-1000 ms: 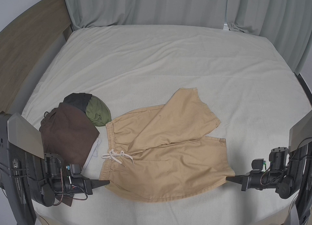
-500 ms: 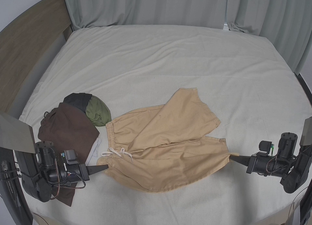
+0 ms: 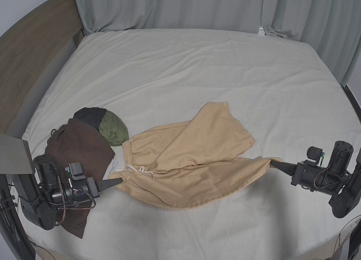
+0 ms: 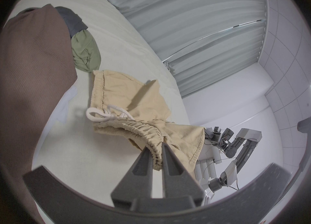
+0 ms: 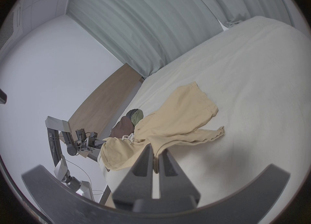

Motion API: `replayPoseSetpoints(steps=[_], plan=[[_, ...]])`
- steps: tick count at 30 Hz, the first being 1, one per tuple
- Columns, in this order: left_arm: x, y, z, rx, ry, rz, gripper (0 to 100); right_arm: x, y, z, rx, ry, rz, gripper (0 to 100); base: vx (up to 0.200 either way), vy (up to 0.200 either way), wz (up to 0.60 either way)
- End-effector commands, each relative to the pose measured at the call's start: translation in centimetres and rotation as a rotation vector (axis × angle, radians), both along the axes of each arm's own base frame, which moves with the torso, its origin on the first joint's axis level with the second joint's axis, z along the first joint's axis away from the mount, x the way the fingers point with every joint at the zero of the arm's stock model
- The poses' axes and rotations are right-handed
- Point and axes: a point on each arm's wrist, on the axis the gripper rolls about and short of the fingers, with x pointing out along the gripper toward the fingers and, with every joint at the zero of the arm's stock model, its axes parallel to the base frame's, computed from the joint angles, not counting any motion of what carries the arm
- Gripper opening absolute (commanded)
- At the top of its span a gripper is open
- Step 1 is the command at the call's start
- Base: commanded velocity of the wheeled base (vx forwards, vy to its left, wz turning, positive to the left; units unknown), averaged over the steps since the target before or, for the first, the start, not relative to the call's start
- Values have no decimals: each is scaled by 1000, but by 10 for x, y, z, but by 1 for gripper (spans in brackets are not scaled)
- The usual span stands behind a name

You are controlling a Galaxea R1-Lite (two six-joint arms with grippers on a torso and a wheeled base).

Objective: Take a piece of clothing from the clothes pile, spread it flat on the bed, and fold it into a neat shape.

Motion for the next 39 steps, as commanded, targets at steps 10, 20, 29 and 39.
replayPoseSetpoints(steps=[10, 20, 29, 39], plan=[[6, 3, 12, -9, -55, 22, 0, -16, 2, 30, 23, -115, 29, 0, 0, 0, 0], [9, 3, 12, -3, -63, 42, 0, -24, 5, 48, 62, -169, 52, 0, 0, 0, 0], [10, 3, 11, -2, -62, 45, 0, -29, 4, 57, 70, -204, 54, 0, 0, 0, 0], [12, 4, 12, -2, -68, 48, 0, -28, 2, 62, 75, -227, 45, 0, 0, 0, 0]])
